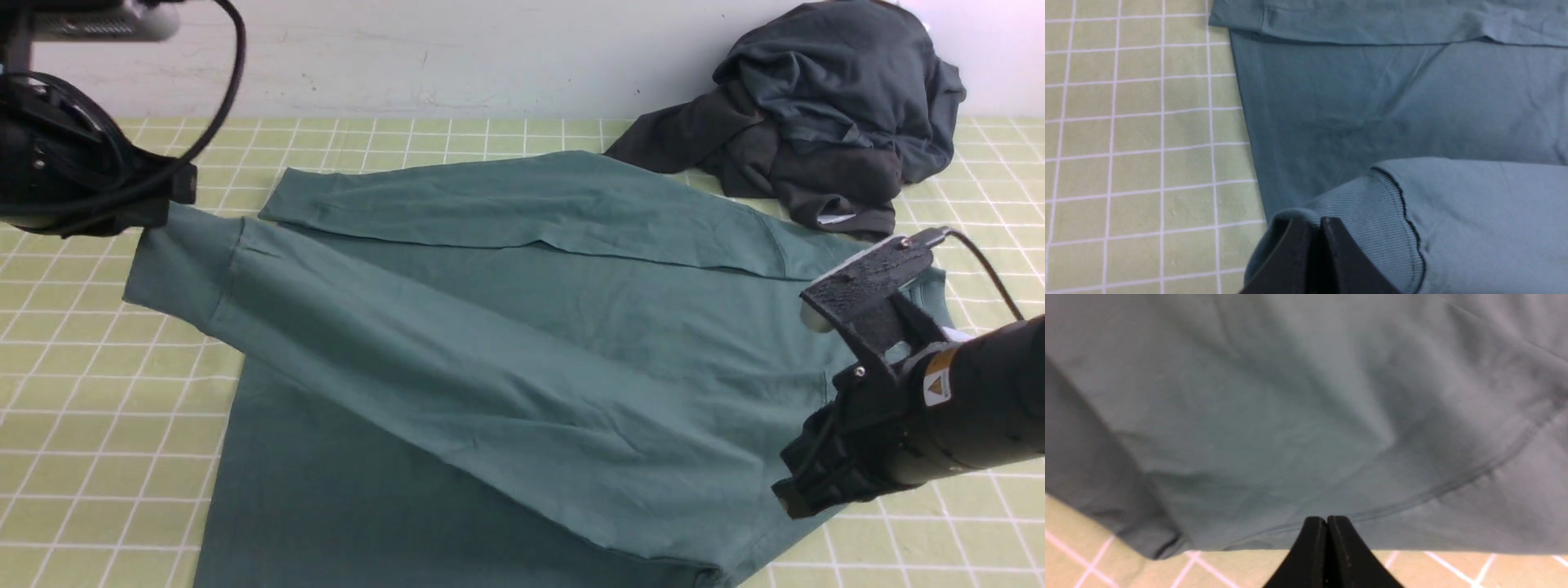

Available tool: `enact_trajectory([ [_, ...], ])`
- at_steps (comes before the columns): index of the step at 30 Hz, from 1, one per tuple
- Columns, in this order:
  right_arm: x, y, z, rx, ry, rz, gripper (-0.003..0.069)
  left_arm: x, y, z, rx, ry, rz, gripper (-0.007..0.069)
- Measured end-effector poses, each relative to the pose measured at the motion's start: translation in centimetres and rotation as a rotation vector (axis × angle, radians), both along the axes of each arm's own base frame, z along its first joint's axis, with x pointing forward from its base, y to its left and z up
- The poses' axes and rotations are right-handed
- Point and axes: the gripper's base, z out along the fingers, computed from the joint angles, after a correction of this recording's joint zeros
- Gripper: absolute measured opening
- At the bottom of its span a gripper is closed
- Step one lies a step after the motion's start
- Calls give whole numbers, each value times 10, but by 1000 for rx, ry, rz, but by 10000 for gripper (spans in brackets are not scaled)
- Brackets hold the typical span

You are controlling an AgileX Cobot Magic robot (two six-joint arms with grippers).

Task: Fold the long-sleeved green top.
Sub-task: Use the left arm to drag and place the cuff at the centered position on the left edge of the fabric, then use the left arm to clamp the cuff farthest from it

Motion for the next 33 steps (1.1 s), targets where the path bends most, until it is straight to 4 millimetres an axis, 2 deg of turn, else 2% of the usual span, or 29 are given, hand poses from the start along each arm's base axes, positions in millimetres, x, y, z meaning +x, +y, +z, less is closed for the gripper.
enact_trajectory([
  [1,1,-3,0,3,1,-18,-14,12,1,-10,11,-5,3,6],
  [2,4,-8,0,8,4,-51,-14,31,3,-32,27,13,6,6],
  [3,4,-10,0,11,6,-63,-14,43,4,-44,42,15,2,6],
  [4,5,-11,0,11,6,-68,-14,45,4,-47,44,19,3,6],
  [6,6,-14,0,19,10,-96,-14,78,6,-85,78,64,-14,6],
  [8,7,-15,0,22,11,-102,-14,96,7,-104,89,114,-35,6],
  [11,7,-15,0,23,11,-103,-14,113,6,-110,89,156,-55,7],
  [16,9,-15,1,30,-13,-104,-14,129,6,-92,88,116,-62,8],
  [18,10,-15,1,34,-23,-104,-14,132,6,-90,88,106,-60,12],
  [20,11,-14,2,40,-34,-106,-14,139,6,-96,90,111,-61,36],
  [25,11,-14,2,40,-41,-102,-14,153,9,-120,129,166,-76,147],
  [27,11,-14,2,41,-45,-102,-14,161,9,-123,118,168,-52,220],
  [28,11,-14,2,41,-45,-102,-14,162,10,-121,117,164,-49,226],
  [33,16,-13,-3,38,-40,-104,-14,203,10,-120,29,103,64,374],
])
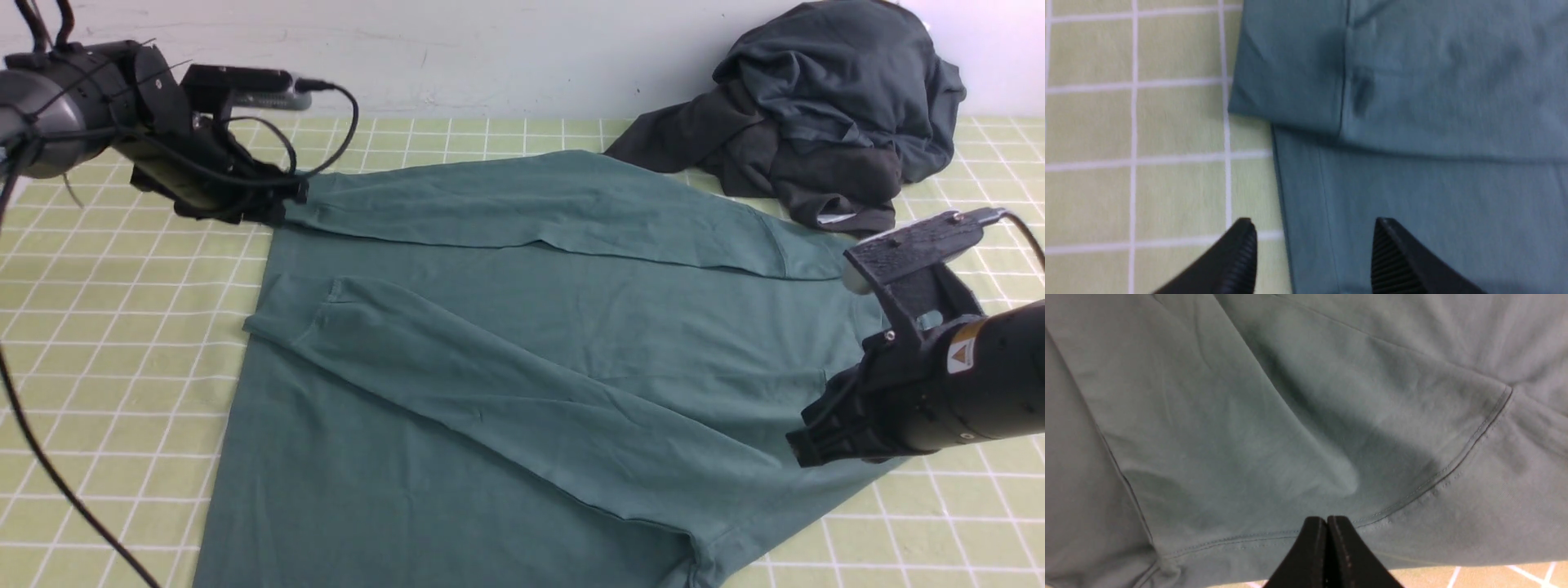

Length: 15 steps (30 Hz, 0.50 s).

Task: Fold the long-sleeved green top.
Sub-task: Use the left arm to clamp the cuff farthest from it

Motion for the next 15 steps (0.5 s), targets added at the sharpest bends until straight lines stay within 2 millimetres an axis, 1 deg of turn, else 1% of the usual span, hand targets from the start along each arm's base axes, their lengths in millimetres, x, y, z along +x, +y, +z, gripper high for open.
enact_trajectory([
  [1,1,0,-3,-4,11,0,-14,6,0,-6,-8,6,9,385],
  [2,3,1,-6,-7,23,-1,-14,16,0,-7,-23,-7,27,408],
  [4,5,2,-13,-10,48,-4,-14,31,1,-21,-33,-11,50,442],
  [5,6,3,-15,-10,57,-5,-14,38,2,-22,-34,-25,62,461],
  [6,6,3,-18,-12,66,-7,-14,45,3,-29,-31,-30,76,479],
  [8,7,4,-19,-11,68,-8,-14,53,6,-41,-20,-34,110,501],
  [9,8,4,-20,-11,66,-9,-14,58,8,-44,-17,-48,142,510],
  [10,9,4,-21,-11,65,-9,-14,59,8,-47,-17,-44,147,511],
  [11,10,4,-22,-8,58,-10,-14,63,11,-53,-12,-54,189,514],
  [13,12,5,-23,-8,56,-11,-14,65,13,-56,-15,-63,220,513],
  [15,13,5,-27,-12,62,-9,-14,68,13,-63,-39,-77,255,478],
])
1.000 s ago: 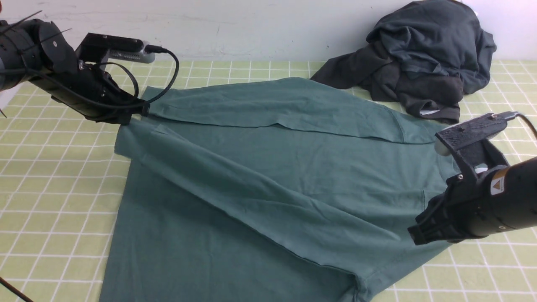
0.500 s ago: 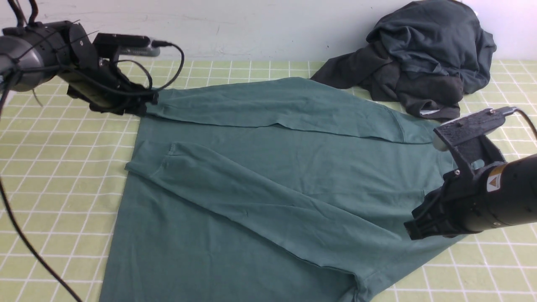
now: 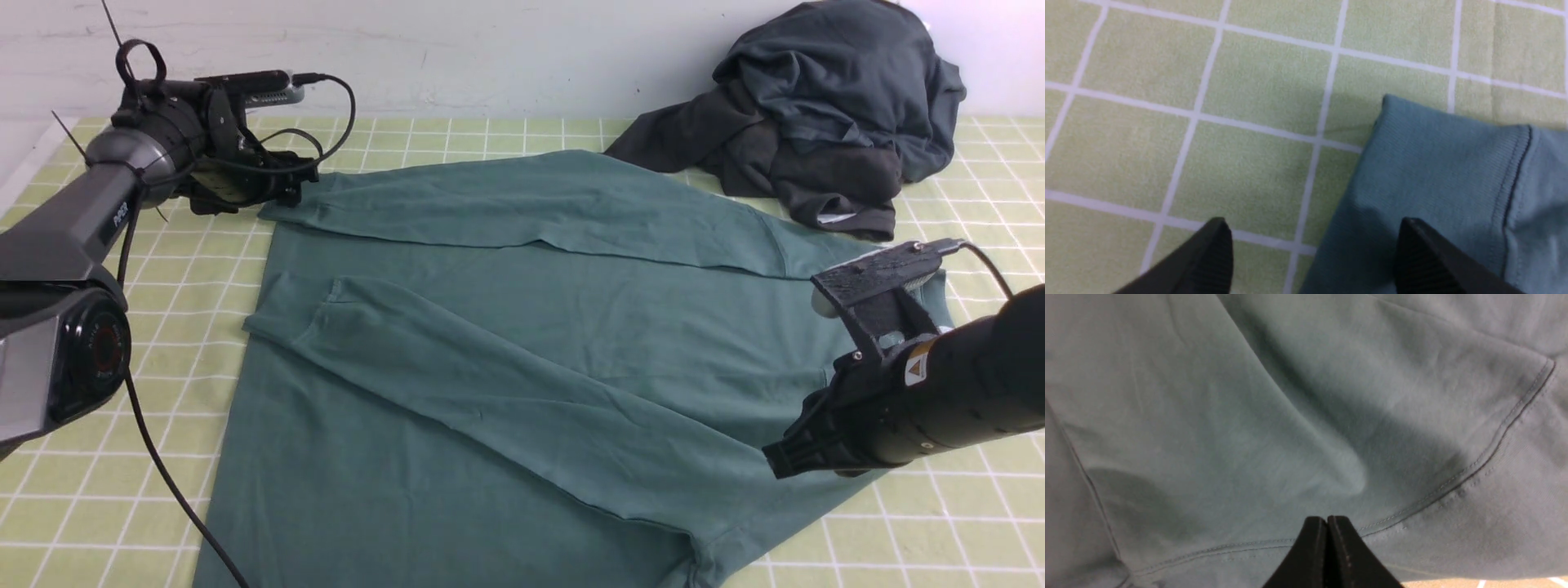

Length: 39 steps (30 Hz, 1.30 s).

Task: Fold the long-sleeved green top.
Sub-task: Use the left arm to clamp the cuff farthest from it, then use the left arm to drag and drop the cuff onto the cuff closest to the left arm

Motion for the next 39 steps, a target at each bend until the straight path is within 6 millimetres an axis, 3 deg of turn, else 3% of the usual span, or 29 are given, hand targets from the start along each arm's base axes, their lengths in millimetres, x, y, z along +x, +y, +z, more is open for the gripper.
enact_trajectory([
  [2,1,0,-2,-2,6,0,-14,0,-1,-1,-27,-1,9,407],
  [9,2,1,-5,-8,13,5,-14,-3,-4,10,-21,55,-52,31],
  [14,1,0,-6,-11,23,7,-14,-13,-5,42,-5,126,-86,8],
  [18,-3,-1,0,-10,23,9,-14,-37,-7,102,11,190,-131,8],
  [19,-3,-1,0,-9,20,9,-14,-37,-7,102,12,192,-133,8],
  [21,-7,-2,11,2,-6,10,-14,-54,-11,133,3,187,-168,8],
  [22,-7,-2,11,2,-6,10,-14,-54,-11,130,0,196,-171,8],
  [24,-12,-4,23,9,-43,21,-14,-73,-19,143,-20,227,-210,8],
  [26,-16,-6,31,15,-67,26,-14,-87,-27,144,-20,271,-241,8],
  [30,-26,-9,47,28,-110,34,-14,-154,-58,130,14,472,-329,10],
  [34,-28,-8,51,67,-116,17,-14,-203,-74,99,93,563,-372,20],
  [39,-29,-5,51,110,-99,8,-14,-222,-84,72,148,557,-398,74],
])
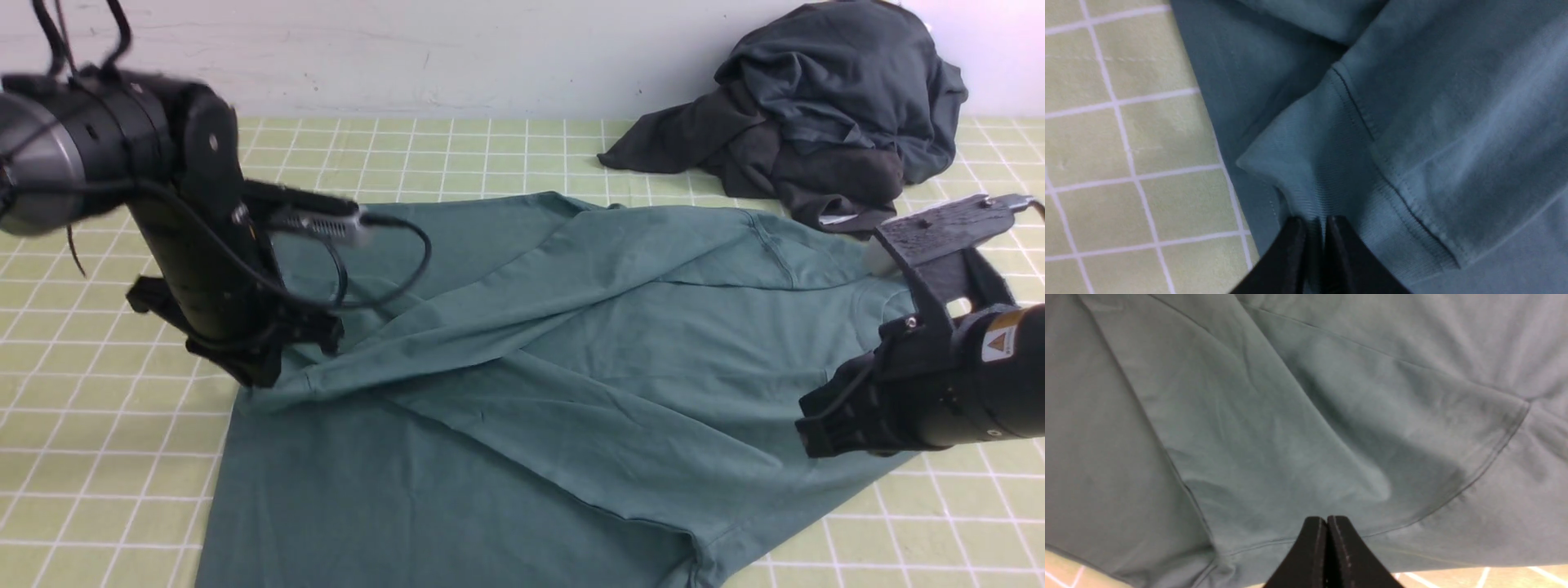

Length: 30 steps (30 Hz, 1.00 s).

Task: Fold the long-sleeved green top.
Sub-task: Use the left arm to drag and drop the cuff onto the cuff closest to the left arm, then use both arms simultaneously to clamp the lower edge of the clothing fabric

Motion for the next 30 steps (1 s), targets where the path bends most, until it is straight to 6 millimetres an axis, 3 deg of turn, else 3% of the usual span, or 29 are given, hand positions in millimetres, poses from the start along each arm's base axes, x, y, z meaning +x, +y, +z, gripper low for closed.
enact_trajectory([
  [3,-2,1,-1,-1,26,18,-14,-7,-5,-4,53,13,-51,181],
  [6,-6,1,-3,-7,63,30,-14,-18,-7,7,83,47,-71,288],
  [9,-7,0,-4,-13,84,36,-14,-41,-12,17,83,78,-94,379],
  [12,-9,0,-5,-14,100,39,-14,-69,-20,13,81,127,-171,421],
  [15,-10,1,-5,-13,119,48,-14,-112,-28,-9,108,238,-352,430],
  [16,-10,1,-5,-13,119,48,-14,-112,-29,-8,108,235,-356,430],
  [17,-12,2,-6,-8,133,59,-14,-134,-29,-26,124,283,-502,430],
  [19,-14,3,-6,-4,147,81,-14,-147,-30,-41,128,284,-648,430],
  [23,-16,6,-6,11,152,142,-14,-161,-30,-64,128,243,-893,428],
  [26,-17,8,-5,21,150,166,-14,-164,-30,-68,129,202,-946,410],
  [30,-17,10,-4,33,138,204,-14,-166,-29,-68,127,179,-948,297],
])
